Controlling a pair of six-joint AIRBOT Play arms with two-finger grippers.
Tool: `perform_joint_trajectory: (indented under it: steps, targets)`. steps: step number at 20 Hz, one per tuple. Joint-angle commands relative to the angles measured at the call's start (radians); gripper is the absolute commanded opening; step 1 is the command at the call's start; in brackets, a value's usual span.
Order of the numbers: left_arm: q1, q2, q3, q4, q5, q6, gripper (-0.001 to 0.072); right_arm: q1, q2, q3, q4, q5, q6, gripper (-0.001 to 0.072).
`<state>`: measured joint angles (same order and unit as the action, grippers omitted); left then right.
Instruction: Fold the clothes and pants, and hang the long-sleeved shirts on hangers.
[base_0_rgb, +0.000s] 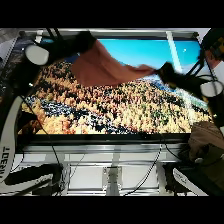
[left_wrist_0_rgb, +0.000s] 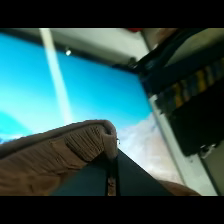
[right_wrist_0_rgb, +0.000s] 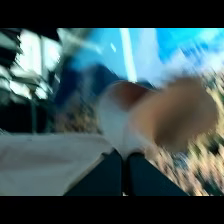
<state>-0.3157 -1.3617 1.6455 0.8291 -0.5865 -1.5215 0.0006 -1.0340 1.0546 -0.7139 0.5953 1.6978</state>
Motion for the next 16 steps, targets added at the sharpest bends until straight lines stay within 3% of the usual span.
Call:
perform_joint_trajectory:
  steps: [1, 6, 16]
  targets:
    - [-0.008, 0.01, 0.142, -0.029, -0.053, 0.006, 0.0013, -0.031, -0.023, 0.112, 0.116, -0.055, 0.023, 0.001]
    - [-0.038, -0.003, 0.157, -0.029, -0.055, 0.007, 0.0014, -0.014, -0.047, 0.253, 0.128, -0.035, -0.01, 0.001]
    - [-0.017, -0.141, 0.156, 0.01, -0.058, -0.016, 0.0016, -0.026, -0.114, 0.531, -0.059, 0.093, -0.008, 0.0011]
